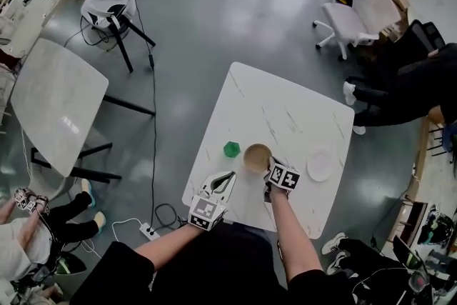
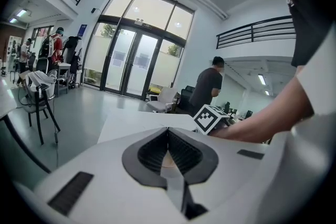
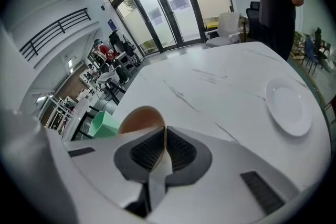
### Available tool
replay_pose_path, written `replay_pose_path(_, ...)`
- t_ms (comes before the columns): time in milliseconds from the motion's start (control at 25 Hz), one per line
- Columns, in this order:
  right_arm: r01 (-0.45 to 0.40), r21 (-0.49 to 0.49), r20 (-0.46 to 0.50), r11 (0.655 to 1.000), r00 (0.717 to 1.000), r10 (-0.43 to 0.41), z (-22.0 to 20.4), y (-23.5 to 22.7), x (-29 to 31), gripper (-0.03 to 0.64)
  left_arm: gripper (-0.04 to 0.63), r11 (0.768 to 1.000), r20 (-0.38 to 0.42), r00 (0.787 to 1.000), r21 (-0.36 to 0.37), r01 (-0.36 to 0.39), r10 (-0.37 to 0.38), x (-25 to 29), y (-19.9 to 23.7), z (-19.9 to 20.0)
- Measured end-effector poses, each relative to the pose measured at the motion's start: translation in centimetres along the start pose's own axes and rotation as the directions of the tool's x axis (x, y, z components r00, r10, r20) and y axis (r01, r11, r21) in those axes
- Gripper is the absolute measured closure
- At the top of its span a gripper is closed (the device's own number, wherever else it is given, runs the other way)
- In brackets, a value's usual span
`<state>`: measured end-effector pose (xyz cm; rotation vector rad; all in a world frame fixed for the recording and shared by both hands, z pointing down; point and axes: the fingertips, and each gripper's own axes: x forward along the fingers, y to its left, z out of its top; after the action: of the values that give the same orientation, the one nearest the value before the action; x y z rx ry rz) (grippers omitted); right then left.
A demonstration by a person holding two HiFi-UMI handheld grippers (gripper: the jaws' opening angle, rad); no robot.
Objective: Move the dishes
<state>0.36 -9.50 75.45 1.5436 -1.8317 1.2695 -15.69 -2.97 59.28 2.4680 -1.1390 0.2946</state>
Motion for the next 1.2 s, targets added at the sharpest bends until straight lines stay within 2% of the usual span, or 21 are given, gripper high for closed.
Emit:
replay_pose_path(360, 0.043, 0.052, -0.015, 0.998, 0.999, -0.043, -1.6, -0.2, 1.8, 0.589, 0.578, 1.0, -0.013, 1.0, 0.005, -0.026, 0.026, -1.9, 3.5, -0.5)
replay_pose_path(640, 0.054, -0.002, -0.01, 0.999, 0.998, -0.054, -1.6, -0.2, 2.0, 0.588, 0.578, 0.999, -0.016, 0.999, 0.004, -0.038, 0.039, -2.9, 3.9, -1.0)
replay_pose_path(960, 0.026, -0.009, 0.018, 1.0, 1.0, -0.026, -1.0, -0.4, -0.5, 0.588, 0.578, 1.0, -0.005, 1.0, -0.009, -0.029, 0.029, -2.4, 1.4, -1.1)
replay_pose_path(1200, 0.016, 0.011, 0.064, 1.0, 0.998, -0.016, -0.4, -3.0, -4.4, 0.588, 0.578, 1.0, -0.008, 1.0, -0.004, 0.011, -0.011, -0.4, -2.7, -1.1)
